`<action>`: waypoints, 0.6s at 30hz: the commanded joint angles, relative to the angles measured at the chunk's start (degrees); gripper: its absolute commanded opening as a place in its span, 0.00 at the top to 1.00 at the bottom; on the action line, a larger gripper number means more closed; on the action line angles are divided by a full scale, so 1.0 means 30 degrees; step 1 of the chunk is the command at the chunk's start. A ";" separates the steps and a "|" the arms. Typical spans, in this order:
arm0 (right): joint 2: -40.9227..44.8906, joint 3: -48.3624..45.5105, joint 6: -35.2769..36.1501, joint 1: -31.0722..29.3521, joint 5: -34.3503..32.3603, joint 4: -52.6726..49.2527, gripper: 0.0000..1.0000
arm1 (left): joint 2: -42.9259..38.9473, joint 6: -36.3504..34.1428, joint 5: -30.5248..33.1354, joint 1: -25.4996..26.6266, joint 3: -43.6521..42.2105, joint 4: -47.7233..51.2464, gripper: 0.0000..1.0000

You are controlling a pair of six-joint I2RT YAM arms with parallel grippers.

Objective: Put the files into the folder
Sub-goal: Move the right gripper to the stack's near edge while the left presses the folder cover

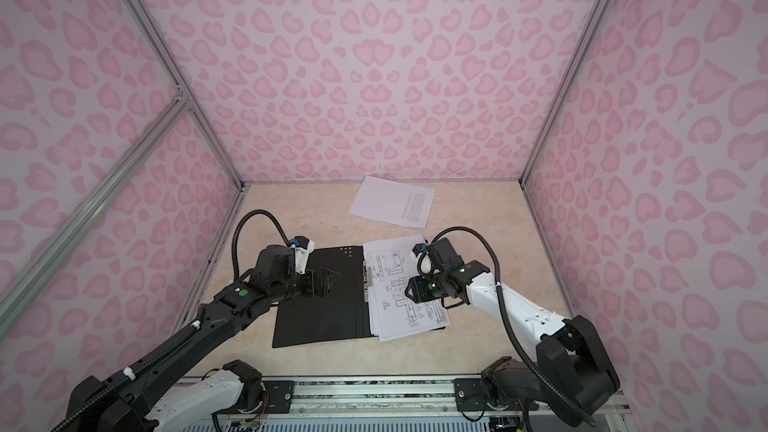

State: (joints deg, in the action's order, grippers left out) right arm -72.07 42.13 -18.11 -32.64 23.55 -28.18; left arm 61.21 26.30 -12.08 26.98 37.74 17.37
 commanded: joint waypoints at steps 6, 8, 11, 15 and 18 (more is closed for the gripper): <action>0.1344 -0.2615 -0.4499 -0.5867 -0.4132 0.0417 0.52 | 0.1908 0.2592 0.0474 0.0004 -0.1497 -0.1102 0.05; 0.1041 -0.2868 -0.4989 -0.6741 -0.4321 0.0778 0.52 | 0.2034 0.2837 0.0648 0.0003 -0.1679 -0.1233 0.05; 0.0251 -0.2860 -0.5583 -0.8231 -0.4963 0.1016 0.52 | 0.1987 0.3195 0.0760 0.0000 -0.1941 -0.1430 0.06; -0.1053 -0.2794 -0.6049 -0.9407 -0.4907 0.1821 0.51 | 0.1872 0.3361 0.1192 0.0000 -0.2332 -0.1459 0.06; -0.2081 -0.2517 -0.6396 -1.0240 -0.4926 0.2419 0.51 | 0.1835 0.3503 0.1227 0.0002 -0.2554 -0.1467 0.06</action>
State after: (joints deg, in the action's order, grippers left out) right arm -76.49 34.15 -35.22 -61.93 9.80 -23.86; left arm 67.05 35.90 -9.43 27.00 30.52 14.52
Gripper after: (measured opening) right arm 0.489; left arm 0.943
